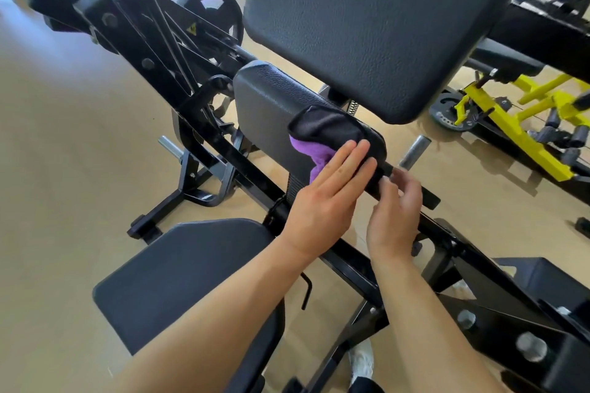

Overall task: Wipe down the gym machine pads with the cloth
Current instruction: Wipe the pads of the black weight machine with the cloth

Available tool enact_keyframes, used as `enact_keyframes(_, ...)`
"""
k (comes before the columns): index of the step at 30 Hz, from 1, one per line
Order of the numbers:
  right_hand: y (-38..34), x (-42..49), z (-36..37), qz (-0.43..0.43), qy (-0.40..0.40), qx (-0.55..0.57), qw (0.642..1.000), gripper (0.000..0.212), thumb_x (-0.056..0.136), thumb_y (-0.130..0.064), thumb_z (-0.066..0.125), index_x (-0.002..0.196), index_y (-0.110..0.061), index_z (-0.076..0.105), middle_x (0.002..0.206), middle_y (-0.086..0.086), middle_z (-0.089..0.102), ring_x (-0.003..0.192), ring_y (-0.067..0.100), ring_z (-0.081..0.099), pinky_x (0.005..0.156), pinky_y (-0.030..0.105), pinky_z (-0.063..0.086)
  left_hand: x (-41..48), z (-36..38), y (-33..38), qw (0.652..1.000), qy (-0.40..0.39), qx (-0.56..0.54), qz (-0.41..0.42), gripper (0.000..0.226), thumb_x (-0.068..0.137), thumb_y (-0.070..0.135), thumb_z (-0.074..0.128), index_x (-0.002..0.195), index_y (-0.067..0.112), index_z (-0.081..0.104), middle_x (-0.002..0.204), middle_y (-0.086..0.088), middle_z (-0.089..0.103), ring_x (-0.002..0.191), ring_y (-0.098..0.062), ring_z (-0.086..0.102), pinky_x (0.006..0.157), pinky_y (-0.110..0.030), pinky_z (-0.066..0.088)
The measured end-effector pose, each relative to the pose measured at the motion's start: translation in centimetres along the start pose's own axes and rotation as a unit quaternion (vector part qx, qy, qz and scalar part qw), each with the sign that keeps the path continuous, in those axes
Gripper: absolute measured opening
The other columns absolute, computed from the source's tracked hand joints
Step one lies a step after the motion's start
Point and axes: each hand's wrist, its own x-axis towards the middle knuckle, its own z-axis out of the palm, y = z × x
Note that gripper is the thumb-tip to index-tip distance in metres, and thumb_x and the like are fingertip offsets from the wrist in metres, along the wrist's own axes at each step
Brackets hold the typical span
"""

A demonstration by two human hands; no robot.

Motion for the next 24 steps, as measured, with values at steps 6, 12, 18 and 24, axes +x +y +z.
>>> enact_keyframes(6,0.4,-1.3,-0.3,0.218,-0.073,-0.001,0.973,0.014,0.103,-0.030,0.050,0.107,-0.019,0.058,0.110,0.010,0.068,0.088,0.024,0.070,0.077,0.041,0.059,0.2,-0.4,-0.1,0.963,0.101,-0.069,-0.239,0.056,0.074,-0.011,0.069,0.127,0.003,0.058,0.127,-0.012,0.051,0.121,-0.014,0.050,0.103,-0.021,0.043)
enact_keyframes(12,1.0,-1.5,0.2,0.334,-0.158,0.050,0.928,0.022,0.101,-0.012,0.049,0.102,-0.004,0.069,0.112,0.025,0.073,0.107,0.045,0.069,0.105,0.065,0.046,0.6,0.5,2.3,0.901,0.107,-0.147,-0.394,0.038,0.070,-0.011,0.068,0.094,0.018,0.068,0.096,0.011,0.062,0.091,0.000,0.057,0.080,-0.009,0.042)
enact_keyframes(18,3.1,-1.2,-0.4,0.352,-0.126,0.072,0.925,0.019,0.102,-0.013,0.049,0.092,-0.007,0.065,0.086,0.014,0.072,0.079,0.030,0.066,0.105,0.058,0.047,-1.9,2.1,1.8,0.908,0.026,-0.129,-0.398,0.040,0.065,-0.015,0.063,0.081,0.021,0.066,0.084,0.015,0.060,0.083,0.005,0.055,0.072,-0.005,0.040)
enact_keyframes(24,5.6,-1.7,0.6,0.379,-0.109,0.053,0.917,0.025,0.103,-0.028,0.054,0.101,-0.008,0.068,0.094,0.012,0.077,0.084,0.028,0.070,0.078,0.038,0.052,-4.1,3.3,0.0,0.860,-0.049,-0.125,-0.493,0.042,0.070,-0.015,0.056,0.083,0.025,0.058,0.087,0.012,0.059,0.079,0.000,0.052,0.066,-0.012,0.039)
